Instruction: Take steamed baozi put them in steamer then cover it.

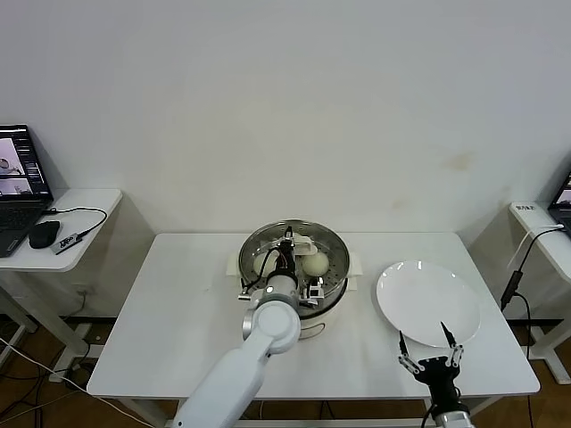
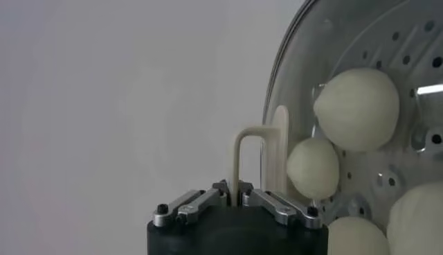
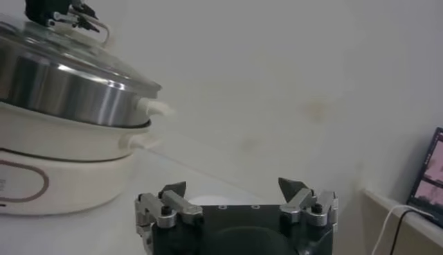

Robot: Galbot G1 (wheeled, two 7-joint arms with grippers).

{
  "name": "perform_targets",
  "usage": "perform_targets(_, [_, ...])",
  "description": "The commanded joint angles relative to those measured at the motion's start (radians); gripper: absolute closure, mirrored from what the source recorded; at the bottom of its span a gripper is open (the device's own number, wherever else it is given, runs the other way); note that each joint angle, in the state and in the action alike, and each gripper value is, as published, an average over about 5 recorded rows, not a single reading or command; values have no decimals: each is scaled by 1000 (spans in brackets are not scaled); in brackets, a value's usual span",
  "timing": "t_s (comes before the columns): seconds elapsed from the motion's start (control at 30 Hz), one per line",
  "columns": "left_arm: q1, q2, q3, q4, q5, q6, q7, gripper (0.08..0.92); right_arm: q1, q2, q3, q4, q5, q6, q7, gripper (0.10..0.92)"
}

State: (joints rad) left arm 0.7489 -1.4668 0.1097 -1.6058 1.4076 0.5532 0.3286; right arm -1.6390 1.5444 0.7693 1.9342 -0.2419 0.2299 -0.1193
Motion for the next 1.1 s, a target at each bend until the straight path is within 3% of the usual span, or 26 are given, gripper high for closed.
perform_targets(0.03, [10,-7,-4,-2,-1,-3,-4,847,0,1,-4,2,0,1,-1,203])
perform_targets(0.17, [18,2,-5,-25,-12,-2,-9,786,-1,1,-6,2,-2,0,-1,203])
perform_targets(0.5, [70,56,-2,-176,-41,-1,-13,501,-7,4,-17,9,-12,1,0,203])
perform_targets(0.83, [320,174,-39,-457,-148,-71,-102,218,-15,10,-20,25,-19,3,1,203])
perform_targets(0.93, [403,205,-107,-558,-240,-101,-168,184,-21,10,-23,34,-19,5,2,203])
perform_targets(1.03, [513,234,-218,-642,-481,-182,-310,178,-29,7,-23,43,-17,7,2,203])
perform_targets(1.1, [615,246,-334,-663,-710,-313,-431,177,-33,3,-24,48,-13,7,2,203])
